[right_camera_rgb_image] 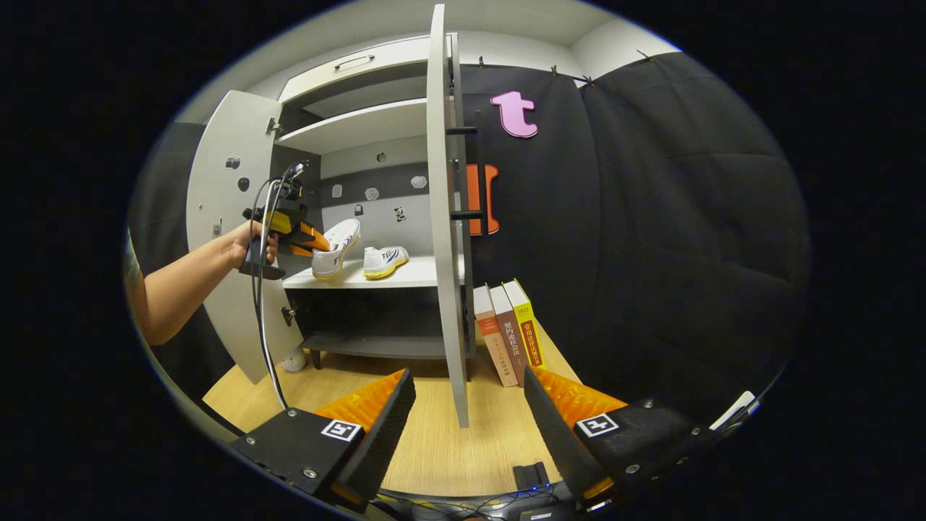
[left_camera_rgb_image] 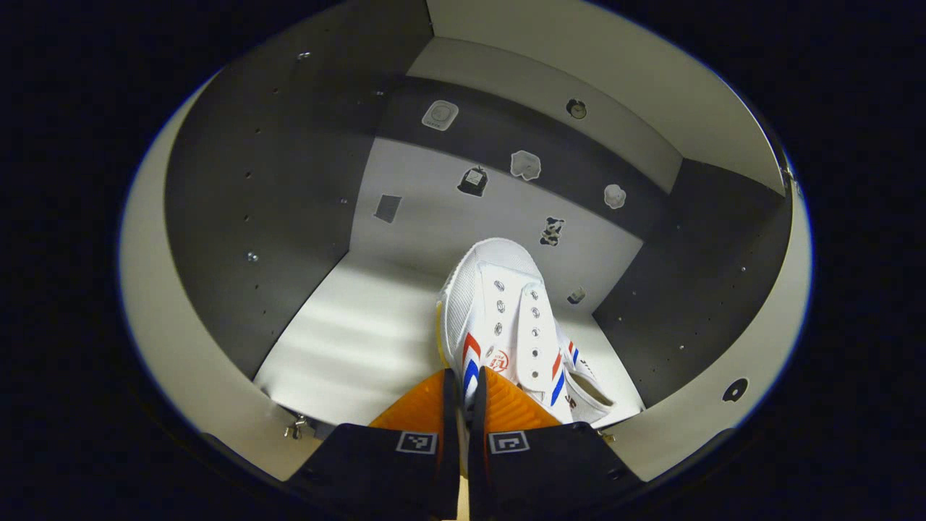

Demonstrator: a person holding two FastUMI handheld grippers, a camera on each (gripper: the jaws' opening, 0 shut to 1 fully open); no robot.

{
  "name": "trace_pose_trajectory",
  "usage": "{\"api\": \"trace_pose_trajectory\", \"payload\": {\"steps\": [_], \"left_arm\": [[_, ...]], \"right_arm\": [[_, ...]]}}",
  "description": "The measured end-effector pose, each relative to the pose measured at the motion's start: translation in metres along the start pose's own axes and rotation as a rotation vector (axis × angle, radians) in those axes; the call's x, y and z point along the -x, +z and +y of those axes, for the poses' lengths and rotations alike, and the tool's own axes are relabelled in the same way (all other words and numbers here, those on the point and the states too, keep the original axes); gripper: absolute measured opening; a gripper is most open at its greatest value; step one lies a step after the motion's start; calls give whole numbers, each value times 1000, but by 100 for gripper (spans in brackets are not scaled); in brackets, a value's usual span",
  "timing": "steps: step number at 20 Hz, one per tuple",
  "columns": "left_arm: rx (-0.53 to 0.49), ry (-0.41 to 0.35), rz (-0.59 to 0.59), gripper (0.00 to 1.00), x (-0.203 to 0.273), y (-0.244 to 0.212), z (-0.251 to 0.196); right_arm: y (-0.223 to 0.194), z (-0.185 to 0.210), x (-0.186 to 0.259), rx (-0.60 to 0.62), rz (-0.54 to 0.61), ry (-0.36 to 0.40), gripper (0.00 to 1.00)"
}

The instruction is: Grab one shoe with the right hand and put it into the shoe cabinet, grab the other shoe with the left hand and put it into the shoe cabinet; then close the right door with the right hand and the left door with the left hand.

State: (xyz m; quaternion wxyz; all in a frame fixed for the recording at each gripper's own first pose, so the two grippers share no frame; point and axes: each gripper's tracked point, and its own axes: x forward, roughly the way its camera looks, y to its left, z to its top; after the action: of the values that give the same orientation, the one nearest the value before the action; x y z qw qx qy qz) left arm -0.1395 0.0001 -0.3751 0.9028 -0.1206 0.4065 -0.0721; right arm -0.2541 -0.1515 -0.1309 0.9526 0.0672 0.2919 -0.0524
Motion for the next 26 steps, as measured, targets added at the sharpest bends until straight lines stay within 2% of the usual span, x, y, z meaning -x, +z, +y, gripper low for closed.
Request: {"api": "trace_pose_trajectory", "payload": {"steps": [8, 12, 14, 15, 16, 17, 20, 21, 22, 23, 24, 25, 26], "left_arm": [[42, 38, 91, 13, -7, -14, 2], [39, 47, 139, 12, -13, -22, 6], [43, 23, 152, 18, -11, -25, 3], [30, 14, 130, 32, -7, -21, 2], [3, 6, 107, 39, -6, -17, 2], [-31, 0, 88, 38, 0, -14, 1], [-111, -30, 25, 79, 28, -7, -3], [-126, -39, 4, 75, 40, -7, -5], [-138, -44, -17, 79, 51, -6, -6], [-156, -49, -31, 87, 65, -8, -7], [-177, -52, -54, 87, 79, -10, -6], [-202, -51, -70, 87, 90, -12, -5], [-220, -53, -87, 87, 101, -14, -4]], "right_arm": [[5, -26, 8, -43, -5, -69, 92], [21, -45, 2, -51, -30, -95, 93], [37, -57, -8, -49, -49, -118, 93], [46, -63, -15, -49, -59, -133, 93], [55, -68, -21, -45, -74, -136, 93], [68, -73, -28, -35, -90, -142, 93], [108, -84, -46, 17, -134, -135, 92], [122, -86, -51, 26, -149, -129, 93], [135, -87, -57, 30, -161, -118, 92], [145, -82, -62, 34, -180, -92, 92], [156, -79, -67, 41, -196, -72, 98], [161, -78, -72, 52, -204, -54, 92], [164, -74, -76, 58, -207, -36, 92]]}}
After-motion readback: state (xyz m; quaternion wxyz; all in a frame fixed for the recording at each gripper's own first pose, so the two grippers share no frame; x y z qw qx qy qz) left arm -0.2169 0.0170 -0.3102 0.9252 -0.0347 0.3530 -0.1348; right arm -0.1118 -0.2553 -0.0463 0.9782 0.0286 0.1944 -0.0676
